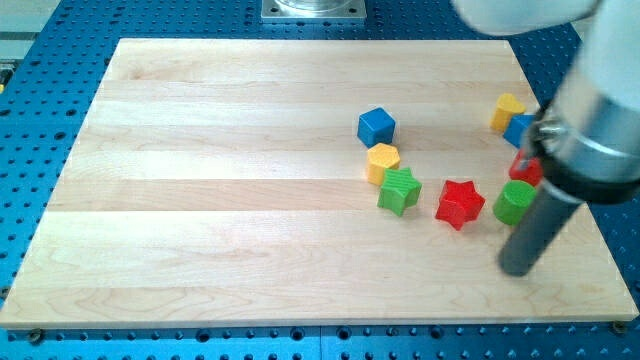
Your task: Push the green circle into the red star
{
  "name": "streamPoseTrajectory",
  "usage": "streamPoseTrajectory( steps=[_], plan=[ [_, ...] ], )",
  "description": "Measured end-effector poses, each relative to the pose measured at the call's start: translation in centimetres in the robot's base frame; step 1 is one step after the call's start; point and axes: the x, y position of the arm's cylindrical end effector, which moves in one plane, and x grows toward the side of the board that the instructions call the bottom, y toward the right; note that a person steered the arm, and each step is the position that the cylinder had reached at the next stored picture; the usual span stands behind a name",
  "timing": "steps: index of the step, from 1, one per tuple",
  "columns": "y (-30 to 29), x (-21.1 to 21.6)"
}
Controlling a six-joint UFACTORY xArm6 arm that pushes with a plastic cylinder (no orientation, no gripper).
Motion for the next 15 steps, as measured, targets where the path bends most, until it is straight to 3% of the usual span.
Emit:
streamPoseTrajectory(
  steps=[5, 7, 11, 13, 15],
  plan=[
    [-0.1, -4.8],
    [4.4, 0.3],
    [6.7, 0.3],
    [5.6, -0.4],
    [2.4, -4.1]
  ],
)
